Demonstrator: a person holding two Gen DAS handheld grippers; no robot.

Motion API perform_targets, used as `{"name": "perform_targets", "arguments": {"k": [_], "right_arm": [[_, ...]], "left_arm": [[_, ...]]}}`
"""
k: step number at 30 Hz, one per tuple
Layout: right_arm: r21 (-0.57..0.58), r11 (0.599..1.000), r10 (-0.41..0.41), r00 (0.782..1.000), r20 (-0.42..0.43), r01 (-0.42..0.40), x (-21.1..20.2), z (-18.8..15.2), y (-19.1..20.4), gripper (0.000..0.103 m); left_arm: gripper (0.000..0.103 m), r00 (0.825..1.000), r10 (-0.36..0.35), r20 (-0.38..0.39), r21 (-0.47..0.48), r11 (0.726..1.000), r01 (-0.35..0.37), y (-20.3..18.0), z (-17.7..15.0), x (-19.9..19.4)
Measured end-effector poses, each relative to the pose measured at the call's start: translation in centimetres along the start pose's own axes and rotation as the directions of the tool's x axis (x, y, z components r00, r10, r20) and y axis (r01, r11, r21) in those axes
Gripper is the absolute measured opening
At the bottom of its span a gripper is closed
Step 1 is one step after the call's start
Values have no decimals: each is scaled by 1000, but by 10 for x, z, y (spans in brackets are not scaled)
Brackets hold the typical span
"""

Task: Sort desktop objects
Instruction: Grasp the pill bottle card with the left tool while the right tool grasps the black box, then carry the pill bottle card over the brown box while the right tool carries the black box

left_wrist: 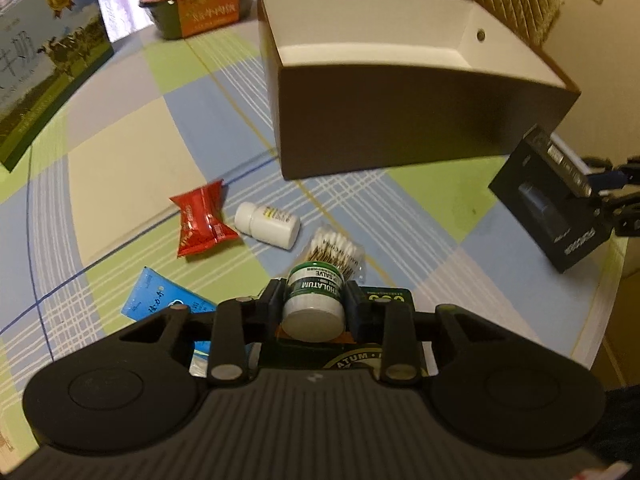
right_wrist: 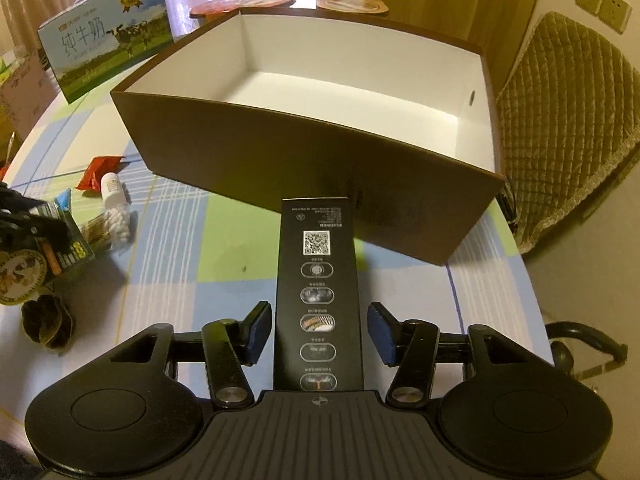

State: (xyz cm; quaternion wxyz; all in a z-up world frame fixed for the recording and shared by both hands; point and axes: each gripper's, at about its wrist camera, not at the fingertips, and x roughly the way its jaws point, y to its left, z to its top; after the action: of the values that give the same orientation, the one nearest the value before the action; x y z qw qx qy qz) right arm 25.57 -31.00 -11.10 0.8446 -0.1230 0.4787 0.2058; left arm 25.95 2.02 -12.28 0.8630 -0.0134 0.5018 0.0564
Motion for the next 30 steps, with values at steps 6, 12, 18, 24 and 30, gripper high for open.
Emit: {"name": "perform_targets", "arguments": {"k": [6, 12, 18, 24, 30], "right_arm": [[-49, 999, -10, 999, -31, 8, 21, 9, 8, 52], [-68, 998, -24, 999, -46, 20, 28, 10, 5, 41], [-61, 998, -17, 998, -56, 14, 20, 7, 0, 41], [-59, 998, -2, 1000, -30, 0, 2, 8, -4, 41], [-58, 997, 42, 999, 9, -41, -22, 10, -9, 41]], "left_arm": [[28, 999, 20, 50, -32, 999, -18, -3, 5, -17], [28, 996, 43, 80, -46, 998, -39, -8, 12, -22], [28, 995, 37, 92, -46, 998, -33, -18, 16, -24], [28, 994, 34, 103, -42, 999, -29, -26, 20, -25], [28, 991, 11, 135, -22, 1000, -8, -41, 31, -31]]}}
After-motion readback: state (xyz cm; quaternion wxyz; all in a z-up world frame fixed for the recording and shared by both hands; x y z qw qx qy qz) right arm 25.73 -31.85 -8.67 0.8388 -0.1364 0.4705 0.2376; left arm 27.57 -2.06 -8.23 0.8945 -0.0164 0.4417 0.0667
